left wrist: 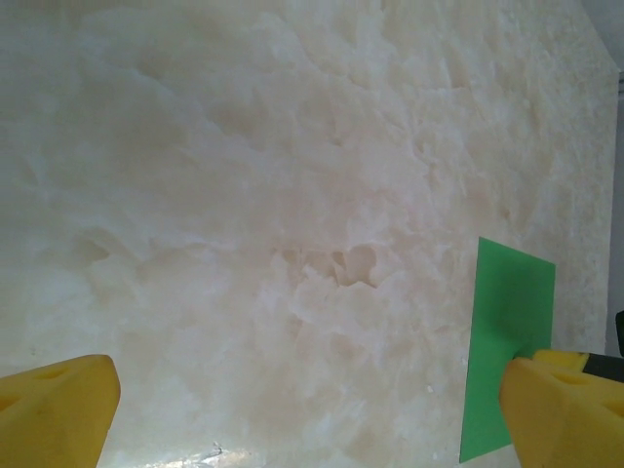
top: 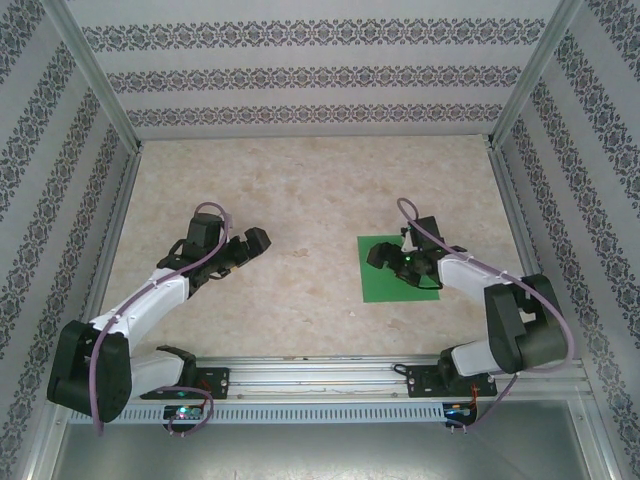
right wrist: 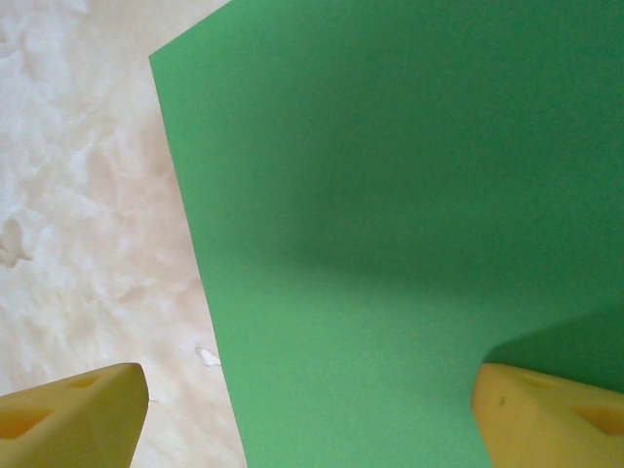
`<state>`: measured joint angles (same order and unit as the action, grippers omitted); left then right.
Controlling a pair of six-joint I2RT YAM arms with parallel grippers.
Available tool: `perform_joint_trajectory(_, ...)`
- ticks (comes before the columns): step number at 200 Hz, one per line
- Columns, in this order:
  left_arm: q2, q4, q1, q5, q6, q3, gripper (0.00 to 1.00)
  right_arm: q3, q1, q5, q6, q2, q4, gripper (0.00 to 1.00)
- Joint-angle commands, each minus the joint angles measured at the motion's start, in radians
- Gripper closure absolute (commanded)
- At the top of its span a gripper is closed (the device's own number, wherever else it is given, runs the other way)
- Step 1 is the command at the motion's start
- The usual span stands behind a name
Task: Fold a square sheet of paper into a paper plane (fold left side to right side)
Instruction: Move the square sheet of paper to the center of the table.
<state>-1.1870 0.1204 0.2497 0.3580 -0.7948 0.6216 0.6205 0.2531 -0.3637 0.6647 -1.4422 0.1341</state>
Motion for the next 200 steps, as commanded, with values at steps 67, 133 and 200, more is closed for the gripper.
perform_joint_trajectory(67, 0.015, 0.04, 0.015, -0.056, -0.017, 0.029, 0.0, 0.211, 0.326, 0.161, 0.361, -0.294, -0.222, 0.1)
perform_joint_trajectory(133, -0.033, 0.002, 0.039, 0.054, -0.03, 0.044, 0.11, 0.355, 0.378, 0.183, 0.324, -0.297, -0.17, 0.07)
perform_joint_trajectory(200, -0.262, -0.162, 0.199, 0.15, -0.102, 0.122, 0.54, 0.43, 0.257, 0.329, -0.057, -0.256, 0.186, 0.02)
